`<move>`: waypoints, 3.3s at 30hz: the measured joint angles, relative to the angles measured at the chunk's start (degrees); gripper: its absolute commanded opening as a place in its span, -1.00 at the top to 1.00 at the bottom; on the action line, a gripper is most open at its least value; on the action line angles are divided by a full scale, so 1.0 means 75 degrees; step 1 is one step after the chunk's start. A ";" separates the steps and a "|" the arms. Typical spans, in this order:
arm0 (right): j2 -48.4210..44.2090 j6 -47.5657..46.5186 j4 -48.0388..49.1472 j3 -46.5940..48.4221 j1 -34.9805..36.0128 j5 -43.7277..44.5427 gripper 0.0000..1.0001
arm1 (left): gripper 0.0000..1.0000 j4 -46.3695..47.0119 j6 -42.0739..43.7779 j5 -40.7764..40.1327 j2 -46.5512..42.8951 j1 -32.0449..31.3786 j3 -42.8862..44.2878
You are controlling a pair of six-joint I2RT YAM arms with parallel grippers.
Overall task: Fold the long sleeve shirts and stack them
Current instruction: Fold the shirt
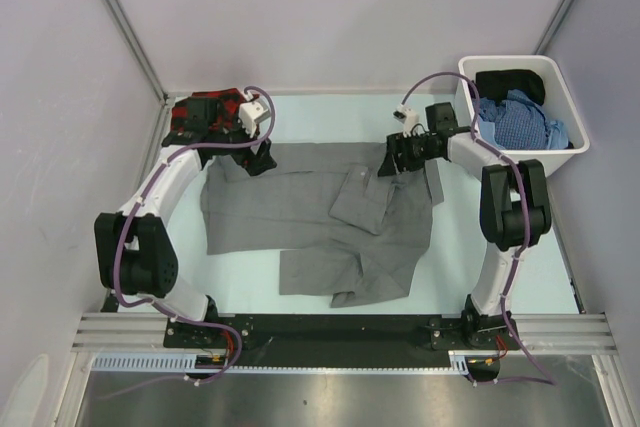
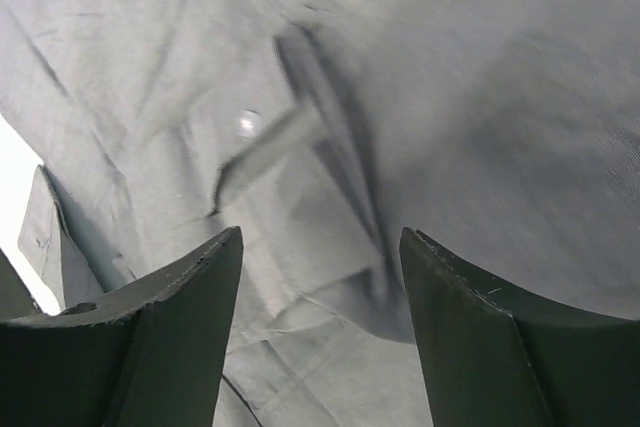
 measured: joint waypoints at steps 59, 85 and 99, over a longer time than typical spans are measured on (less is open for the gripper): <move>-0.3413 -0.0082 0.0289 -0.0968 0.0656 -0.1472 0.03 | 1.00 0.0775 0.1521 0.1443 -0.1425 -0.4817 -0.1282; 0.1274 -0.0548 -0.1075 0.2031 -0.0303 0.0714 0.08 | 1.00 0.2608 -0.3995 -0.0076 0.0490 -0.0498 -0.1110; 0.1620 -0.0889 -0.1693 0.2495 -0.0303 0.1058 0.06 | 0.12 0.3299 -0.4473 -0.0580 0.1518 0.1244 -0.1967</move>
